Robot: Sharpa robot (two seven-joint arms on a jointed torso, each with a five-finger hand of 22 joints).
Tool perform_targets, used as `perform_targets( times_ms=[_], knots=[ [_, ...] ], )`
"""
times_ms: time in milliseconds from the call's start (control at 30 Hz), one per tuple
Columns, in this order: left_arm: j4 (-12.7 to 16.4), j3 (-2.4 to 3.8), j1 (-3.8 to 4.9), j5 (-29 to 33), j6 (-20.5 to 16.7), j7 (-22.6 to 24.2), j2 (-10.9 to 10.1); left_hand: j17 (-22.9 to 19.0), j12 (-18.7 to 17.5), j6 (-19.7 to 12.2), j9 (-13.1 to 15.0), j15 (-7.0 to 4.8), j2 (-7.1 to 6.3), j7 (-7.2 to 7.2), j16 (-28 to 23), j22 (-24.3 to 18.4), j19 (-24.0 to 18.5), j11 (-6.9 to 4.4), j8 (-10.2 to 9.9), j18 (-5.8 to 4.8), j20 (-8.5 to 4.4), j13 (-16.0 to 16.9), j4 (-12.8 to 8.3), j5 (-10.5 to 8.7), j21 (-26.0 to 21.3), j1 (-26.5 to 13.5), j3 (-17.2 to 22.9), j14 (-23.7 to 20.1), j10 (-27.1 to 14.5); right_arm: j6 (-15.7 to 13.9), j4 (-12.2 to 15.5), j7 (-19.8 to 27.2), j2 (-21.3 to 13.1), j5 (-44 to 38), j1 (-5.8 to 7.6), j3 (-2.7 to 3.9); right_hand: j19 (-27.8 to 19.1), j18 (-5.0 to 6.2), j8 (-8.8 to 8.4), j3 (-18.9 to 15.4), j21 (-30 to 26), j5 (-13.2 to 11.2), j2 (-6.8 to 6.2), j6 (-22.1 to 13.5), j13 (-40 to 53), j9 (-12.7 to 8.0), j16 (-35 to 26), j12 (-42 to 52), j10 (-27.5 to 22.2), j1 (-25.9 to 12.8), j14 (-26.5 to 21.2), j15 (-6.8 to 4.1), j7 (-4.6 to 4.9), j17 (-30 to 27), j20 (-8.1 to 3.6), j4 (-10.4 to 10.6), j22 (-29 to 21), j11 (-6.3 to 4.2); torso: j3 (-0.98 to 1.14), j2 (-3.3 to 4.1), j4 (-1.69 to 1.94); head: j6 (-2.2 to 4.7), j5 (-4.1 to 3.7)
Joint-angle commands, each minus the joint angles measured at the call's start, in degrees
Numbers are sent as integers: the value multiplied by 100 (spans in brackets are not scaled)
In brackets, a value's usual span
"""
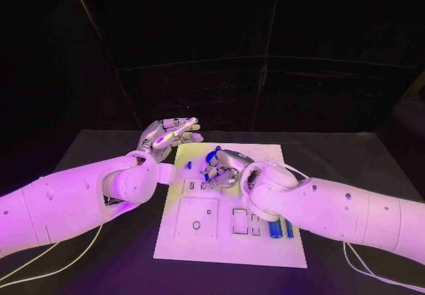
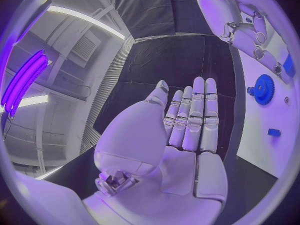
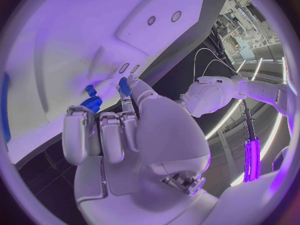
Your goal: Assemble the parts on the task board
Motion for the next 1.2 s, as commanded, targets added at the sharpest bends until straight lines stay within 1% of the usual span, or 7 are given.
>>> perform_targets(
  times_ms=[33, 67, 100, 300, 700, 933, 1200],
  knots=[
    [26, 6, 10, -32, 42, 29, 5, 7, -25, 48, -2, 19, 4, 0, -20, -7, 24, 5, -30, 35, 7, -7, -29, 18, -17, 65, -9, 25, 42, 137, -20, -4, 15, -146, 3, -3, -9, -53, 5, 39, 12, 28, 17, 26, 966, 1, 16, -23, 184, -30, 550, -24, 16, 1293, -22, 6, -5, -24, 6, 2, 13, -9, -23],
    [29, 6, 10, -32, 43, 29, 5, 7, -25, 48, -2, 19, 4, 0, -20, -7, 24, 5, -30, 35, 7, -7, -29, 18, -17, 65, -9, 25, 42, 151, -25, -5, 17, -150, 2, -5, -9, -53, 5, 39, 12, 28, 17, 26, 966, 1, 16, -23, 184, -30, 550, -24, 16, 1293, -22, 6, -5, -24, 6, 2, 15, -8, -27],
    [31, 6, 10, -32, 45, 29, 4, 7, -25, 48, -2, 19, 4, 0, -20, -7, 24, 5, -30, 35, 7, -7, -29, 18, -17, 65, -9, 25, 42, 166, -29, -5, 19, -152, 0, -6, -9, -53, 5, 39, 12, 28, 17, 26, 966, 1, 16, -23, 184, -30, 550, -24, 16, 1293, -22, 6, -5, -24, -2, 0, 13, -4, -31],
    [28, 6, 9, -32, 46, 33, 2, 7, -25, 48, -2, 19, 4, 0, -20, -7, 24, 5, -30, 35, 7, -7, -29, 18, -17, 65, -9, 25, 42, 223, -51, -10, 49, -160, -26, -12, -9, -52, 2, 44, 11, 28, 7, 22, 966, -1, 16, -23, 184, -40, 549, -23, 18, 1293, -21, 3, -6, -21, 7, 4, -8, 1, 3],
    [20, 5, 9, -32, 57, 34, 3, 7, -25, 48, -2, 19, 4, 0, -20, -7, 24, 5, -30, 35, 7, -7, -29, 18, -17, 65, -9, 25, 42, 247, -119, -22, 89, -162, -130, -14, -11, -52, 0, 49, 9, 23, -6, 19, 964, -2, 14, -25, 181, -58, 548, -21, 22, 1288, -20, 2, -10, -18, -3, 0, 1, -43, 22],
    [5, 5, 8, -32, 62, 30, 5, 7, -25, 48, -2, 19, 4, 0, -20, -7, 24, 5, -30, 35, 7, -7, -29, 18, -17, 65, -9, 25, 42, 255, -110, -22, 82, -162, -175, -14, -11, -52, 0, 49, 9, 23, -6, 19, 964, -2, 14, -25, 181, -58, 548, -21, 22, 1288, -20, 2, -10, -18, 0, 0, -6, -68, 32],
    [-5, 5, 8, -32, 64, 28, 6, 7, -25, 48, -2, 19, 4, 0, -20, -7, 24, 5, -30, 35, 7, -7, -29, 18, -17, 65, -9, 25, 42, 321, -105, -48, 47, -162, -195, -14, -12, -52, -1, 53, 8, 20, -14, 17, 961, -3, 14, -29, 178, -70, 548, -19, 23, 1288, -19, 1, -12, -16, -4, 1, 1, -73, 29]
  ],
)
